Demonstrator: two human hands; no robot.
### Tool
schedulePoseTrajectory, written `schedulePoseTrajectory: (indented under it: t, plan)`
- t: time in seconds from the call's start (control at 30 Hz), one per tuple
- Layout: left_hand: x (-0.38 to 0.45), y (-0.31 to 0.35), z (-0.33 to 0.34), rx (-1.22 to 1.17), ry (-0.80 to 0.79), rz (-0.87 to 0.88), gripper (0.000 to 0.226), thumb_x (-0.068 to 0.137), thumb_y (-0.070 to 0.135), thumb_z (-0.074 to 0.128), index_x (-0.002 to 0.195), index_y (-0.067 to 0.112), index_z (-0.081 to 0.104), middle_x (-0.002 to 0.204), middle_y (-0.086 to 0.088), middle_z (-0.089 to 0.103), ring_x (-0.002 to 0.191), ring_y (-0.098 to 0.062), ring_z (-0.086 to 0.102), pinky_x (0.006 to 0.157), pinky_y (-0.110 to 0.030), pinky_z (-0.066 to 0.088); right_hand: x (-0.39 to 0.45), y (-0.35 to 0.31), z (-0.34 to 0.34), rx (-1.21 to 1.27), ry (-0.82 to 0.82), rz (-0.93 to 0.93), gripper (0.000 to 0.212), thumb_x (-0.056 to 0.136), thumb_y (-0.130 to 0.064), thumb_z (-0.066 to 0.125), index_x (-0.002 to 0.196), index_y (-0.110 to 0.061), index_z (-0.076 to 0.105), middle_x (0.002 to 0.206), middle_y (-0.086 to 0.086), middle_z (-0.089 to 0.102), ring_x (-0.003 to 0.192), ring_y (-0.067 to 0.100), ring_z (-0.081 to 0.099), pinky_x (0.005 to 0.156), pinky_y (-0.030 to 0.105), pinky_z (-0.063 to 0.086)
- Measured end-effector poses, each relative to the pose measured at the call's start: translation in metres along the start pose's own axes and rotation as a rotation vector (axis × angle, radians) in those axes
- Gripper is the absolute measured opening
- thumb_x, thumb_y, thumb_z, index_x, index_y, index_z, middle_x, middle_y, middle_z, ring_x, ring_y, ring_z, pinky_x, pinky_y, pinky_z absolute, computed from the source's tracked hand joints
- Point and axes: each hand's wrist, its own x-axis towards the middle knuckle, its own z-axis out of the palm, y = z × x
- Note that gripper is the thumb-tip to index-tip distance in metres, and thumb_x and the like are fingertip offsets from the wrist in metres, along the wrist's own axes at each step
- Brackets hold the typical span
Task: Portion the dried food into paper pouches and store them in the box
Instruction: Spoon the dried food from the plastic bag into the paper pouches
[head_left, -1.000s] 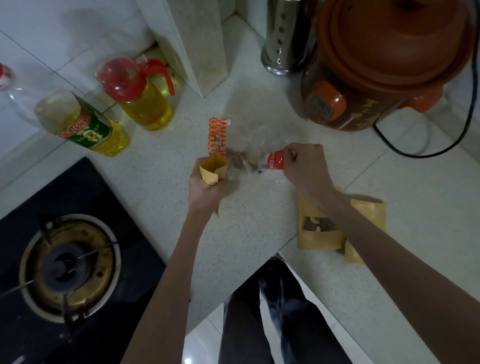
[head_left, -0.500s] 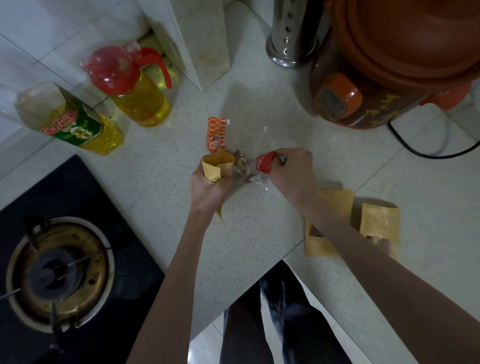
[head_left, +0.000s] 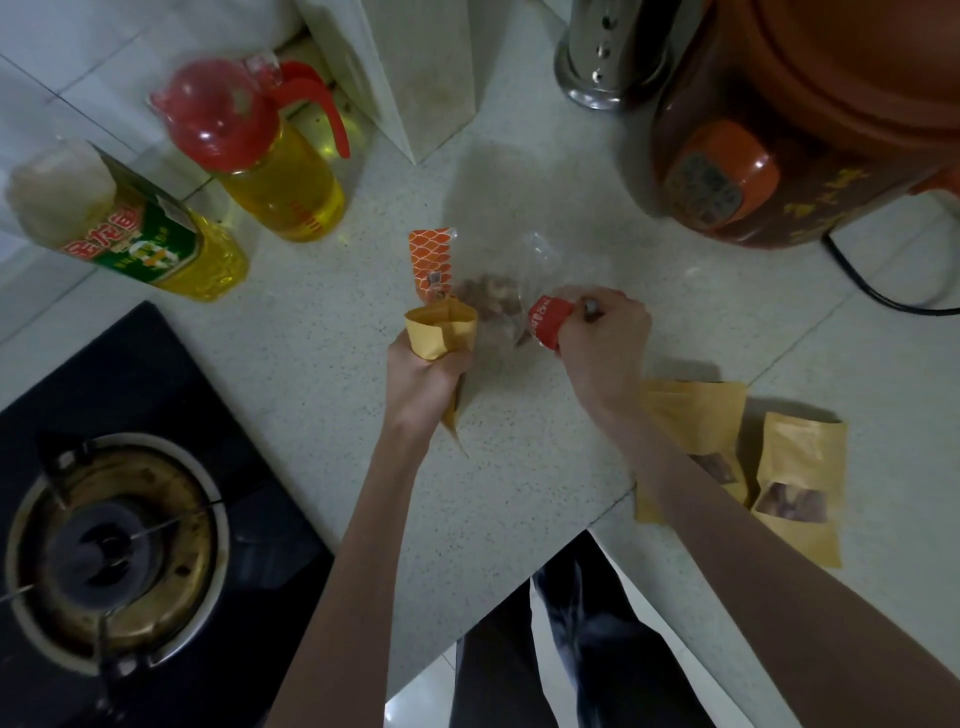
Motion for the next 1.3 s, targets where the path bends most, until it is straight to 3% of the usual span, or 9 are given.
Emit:
schedulePoseTrajectory:
  t: [0.17, 0.27, 0.33, 0.5, 0.6, 0.73, 0.9, 1.1, 1.3]
  plan:
    - [0.001, 0.004, 0.001, 0.007, -0.001, -0.01, 0.031, 0.072, -0.007, 0.063, 0.073, 0.024, 0.06, 0.057, 0.014, 0.06, 0.055, -0.004, 0.057, 0.053, -0.023, 0.047, 0.01, -0.003, 0.011, 0.008, -0.177, -0.067, 0.016, 0.077, 0.004, 0.06, 0.063, 0.012, 0.06, 0.054, 0.018, 0.056, 0.051, 0.019, 0.05, 0.055, 0.038, 0.044]
    - [0.0, 0.004, 0.002, 0.008, -0.016, -0.015, 0.032, 0.073, -0.008, 0.062, 0.073, 0.024, 0.059, 0.053, 0.018, 0.059, 0.051, 0.003, 0.055, 0.049, -0.017, 0.047, 0.015, -0.005, 0.011, 0.188, -0.247, 0.09, 0.009, 0.076, 0.005, 0.062, 0.079, 0.009, 0.07, 0.075, 0.02, 0.07, 0.076, 0.036, 0.067, 0.06, 0.044, 0.056]
    - [0.0, 0.005, 0.001, 0.006, -0.019, -0.022, 0.03, 0.072, -0.008, 0.062, 0.073, 0.022, 0.058, 0.052, 0.017, 0.058, 0.05, 0.001, 0.054, 0.048, -0.02, 0.046, 0.017, -0.008, 0.011, 0.286, -0.264, 0.2, 0.018, 0.073, 0.004, 0.062, 0.086, -0.001, 0.075, 0.082, 0.007, 0.074, 0.086, 0.027, 0.069, 0.067, 0.035, 0.058]
    - [-0.001, 0.007, -0.003, -0.088, 0.022, -0.049, 0.022, 0.071, -0.006, 0.06, 0.074, 0.016, 0.058, 0.051, 0.012, 0.058, 0.045, 0.0, 0.054, 0.044, -0.019, 0.044, 0.019, -0.007, 0.006, 0.386, -0.249, 0.334, 0.045, 0.072, 0.017, 0.047, 0.055, -0.019, 0.067, 0.068, -0.009, 0.072, 0.067, 0.009, 0.069, 0.063, 0.033, 0.059]
    - [-0.001, 0.008, -0.005, -0.141, 0.03, -0.084, 0.019, 0.072, -0.006, 0.06, 0.078, 0.013, 0.059, 0.061, 0.005, 0.058, 0.049, -0.002, 0.056, 0.046, -0.022, 0.046, 0.017, -0.006, -0.005, 0.463, -0.261, 0.346, 0.031, 0.081, 0.008, 0.058, 0.066, -0.014, 0.073, 0.067, -0.004, 0.073, 0.058, 0.013, 0.07, 0.05, 0.025, 0.056]
    - [0.0, 0.009, -0.005, -0.161, 0.033, -0.109, 0.022, 0.071, -0.004, 0.061, 0.077, 0.017, 0.06, 0.069, 0.002, 0.059, 0.051, -0.001, 0.058, 0.048, -0.021, 0.048, 0.019, 0.001, -0.021, 0.436, -0.205, 0.412, 0.01, 0.083, -0.006, 0.066, 0.086, -0.012, 0.075, 0.084, 0.005, 0.073, 0.07, 0.015, 0.071, 0.057, 0.024, 0.054]
    - [0.001, 0.006, -0.005, -0.2, 0.039, -0.118, 0.024, 0.057, 0.008, 0.06, 0.078, 0.019, 0.064, 0.076, 0.0, 0.062, 0.068, -0.013, 0.06, 0.061, -0.028, 0.048, 0.018, 0.009, -0.049, 0.434, -0.192, 0.378, 0.015, 0.083, -0.008, 0.065, 0.093, -0.011, 0.075, 0.088, 0.015, 0.072, 0.077, 0.023, 0.07, 0.058, 0.026, 0.056]
    - [0.002, 0.006, -0.004, -0.198, 0.034, -0.096, 0.024, 0.056, 0.008, 0.06, 0.077, 0.019, 0.062, 0.067, 0.005, 0.062, 0.056, -0.005, 0.06, 0.049, -0.02, 0.048, 0.01, 0.018, -0.085, 0.435, -0.075, 0.363, 0.016, 0.09, -0.004, 0.055, 0.088, -0.006, 0.071, 0.062, 0.01, 0.062, 0.051, 0.016, 0.061, 0.057, 0.03, 0.057]
    - [0.0, 0.009, -0.002, -0.122, 0.071, -0.123, 0.025, 0.071, 0.001, 0.061, 0.081, 0.024, 0.059, 0.068, 0.007, 0.061, 0.06, -0.005, 0.061, 0.053, -0.023, 0.052, 0.003, 0.014, -0.114, 0.429, 0.03, 0.348, 0.022, 0.086, 0.002, 0.05, 0.087, -0.002, 0.072, 0.057, 0.01, 0.061, 0.046, 0.017, 0.059, 0.049, 0.024, 0.052]
